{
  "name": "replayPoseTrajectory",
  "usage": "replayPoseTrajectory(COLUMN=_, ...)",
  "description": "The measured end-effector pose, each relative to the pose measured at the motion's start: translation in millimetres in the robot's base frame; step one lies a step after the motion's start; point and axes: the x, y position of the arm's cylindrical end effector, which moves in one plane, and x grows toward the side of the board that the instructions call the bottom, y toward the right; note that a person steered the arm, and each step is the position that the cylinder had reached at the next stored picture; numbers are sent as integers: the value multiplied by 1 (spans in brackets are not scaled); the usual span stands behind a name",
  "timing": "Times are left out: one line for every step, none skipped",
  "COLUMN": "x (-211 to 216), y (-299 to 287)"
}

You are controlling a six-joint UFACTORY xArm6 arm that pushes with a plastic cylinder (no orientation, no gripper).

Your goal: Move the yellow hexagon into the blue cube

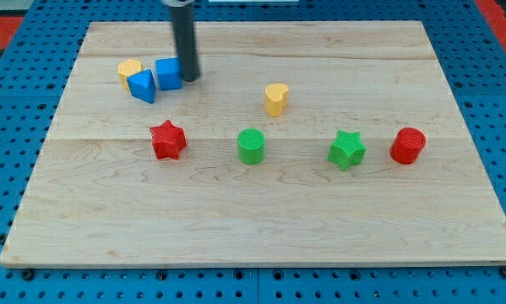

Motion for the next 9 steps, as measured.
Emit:
replayPoseTrajectory(x=16, y=-83)
replayPoseTrajectory(x=4, y=-63)
replayPoseTrajectory(x=-59, y=-83)
replayPoseTrajectory(x=-65, y=-173)
replayPoseTrajectory(x=-47, y=-127)
replayPoseTrajectory(x=-30, y=-86)
replayPoseTrajectory(x=-82, y=-138)
replayPoseTrajectory(x=-82, y=-172)
replayPoseTrajectory(x=-35, y=-111)
